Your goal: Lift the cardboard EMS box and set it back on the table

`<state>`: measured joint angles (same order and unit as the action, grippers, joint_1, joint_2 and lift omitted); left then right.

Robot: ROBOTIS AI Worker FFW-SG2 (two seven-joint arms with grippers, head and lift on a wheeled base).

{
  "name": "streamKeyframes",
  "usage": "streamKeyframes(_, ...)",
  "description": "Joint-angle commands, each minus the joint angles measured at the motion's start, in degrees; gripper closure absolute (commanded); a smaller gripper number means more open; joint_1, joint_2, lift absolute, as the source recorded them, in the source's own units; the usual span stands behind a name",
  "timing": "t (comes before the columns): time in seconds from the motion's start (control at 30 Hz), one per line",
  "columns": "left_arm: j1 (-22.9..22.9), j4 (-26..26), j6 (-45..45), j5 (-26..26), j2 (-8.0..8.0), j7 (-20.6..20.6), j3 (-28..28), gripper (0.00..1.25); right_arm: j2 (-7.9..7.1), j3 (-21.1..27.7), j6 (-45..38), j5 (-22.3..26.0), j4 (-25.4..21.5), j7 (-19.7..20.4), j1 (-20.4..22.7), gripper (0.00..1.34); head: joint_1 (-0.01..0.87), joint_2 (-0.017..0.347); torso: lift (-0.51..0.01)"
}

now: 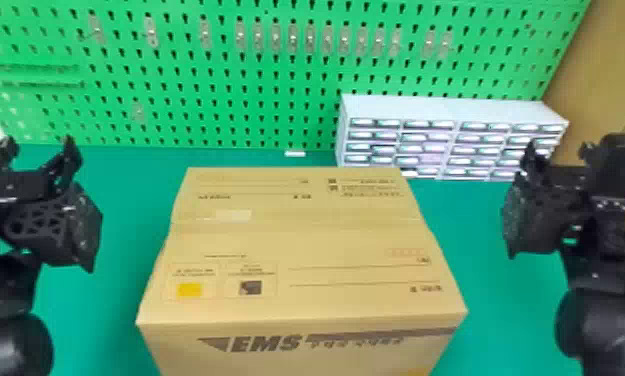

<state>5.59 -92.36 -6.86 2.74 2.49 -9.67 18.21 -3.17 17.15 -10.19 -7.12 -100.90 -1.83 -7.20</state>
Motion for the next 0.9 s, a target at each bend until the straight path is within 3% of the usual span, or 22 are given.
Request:
streamKeyframes(0.0, 0.1, 0.0, 0.0, 0.1, 0.06, 0.0, 0.0, 0.47, 0.27, -0.2, 0.4, -0.3, 0.1, 0.0, -0.2, 0.51, 0.678, -0.014, -0.022)
streamKeyframes(0.87, 0.2, 0.1, 0.1, 0.2, -0.03, 0.0, 0.0, 0.47, 0.45, -0.5, 0.5, -0.3, 0.3, 0.0, 0.0, 0.51, 0.678, -0.014, -0.072)
